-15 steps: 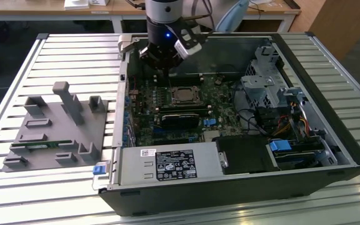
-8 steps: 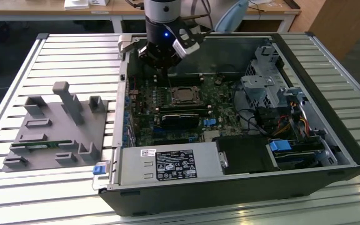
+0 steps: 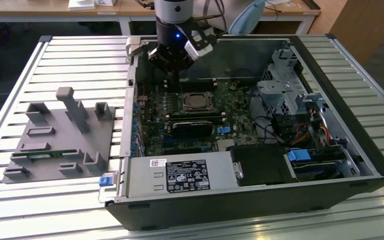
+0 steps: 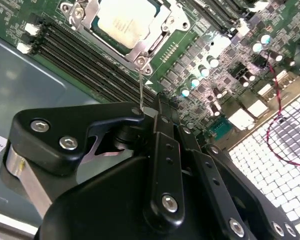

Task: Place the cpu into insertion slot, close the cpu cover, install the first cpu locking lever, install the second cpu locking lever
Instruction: 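Install the first cpu locking lever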

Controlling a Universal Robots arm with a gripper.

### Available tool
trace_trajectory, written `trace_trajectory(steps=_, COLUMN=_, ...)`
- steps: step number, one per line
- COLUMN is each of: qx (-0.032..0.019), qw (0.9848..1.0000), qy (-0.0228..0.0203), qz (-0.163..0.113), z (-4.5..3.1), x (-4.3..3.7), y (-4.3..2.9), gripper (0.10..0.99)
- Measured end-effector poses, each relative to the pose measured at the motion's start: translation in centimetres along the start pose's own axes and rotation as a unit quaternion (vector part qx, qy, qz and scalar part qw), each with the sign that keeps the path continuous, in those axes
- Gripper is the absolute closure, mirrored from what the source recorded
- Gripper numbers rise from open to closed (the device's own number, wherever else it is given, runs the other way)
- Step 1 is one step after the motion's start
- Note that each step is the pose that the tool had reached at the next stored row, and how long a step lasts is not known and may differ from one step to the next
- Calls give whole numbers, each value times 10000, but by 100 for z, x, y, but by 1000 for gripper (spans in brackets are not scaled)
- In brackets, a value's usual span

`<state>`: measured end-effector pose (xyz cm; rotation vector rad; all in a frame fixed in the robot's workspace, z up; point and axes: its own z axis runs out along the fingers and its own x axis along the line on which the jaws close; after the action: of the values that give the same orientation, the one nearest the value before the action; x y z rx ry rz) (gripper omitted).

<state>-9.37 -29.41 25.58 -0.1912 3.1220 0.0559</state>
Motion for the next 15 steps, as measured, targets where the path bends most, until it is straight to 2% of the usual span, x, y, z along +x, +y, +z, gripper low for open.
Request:
trace_trajectory(steps=10, qx=0, qw=10000, qy=0, qz=9, z=22, x=-169, y=6, gripper=980)
trace_trajectory(steps=15, qx=0, qw=10000, qy=-1, qz=14, z=27, x=-195, y=3, gripper=980)
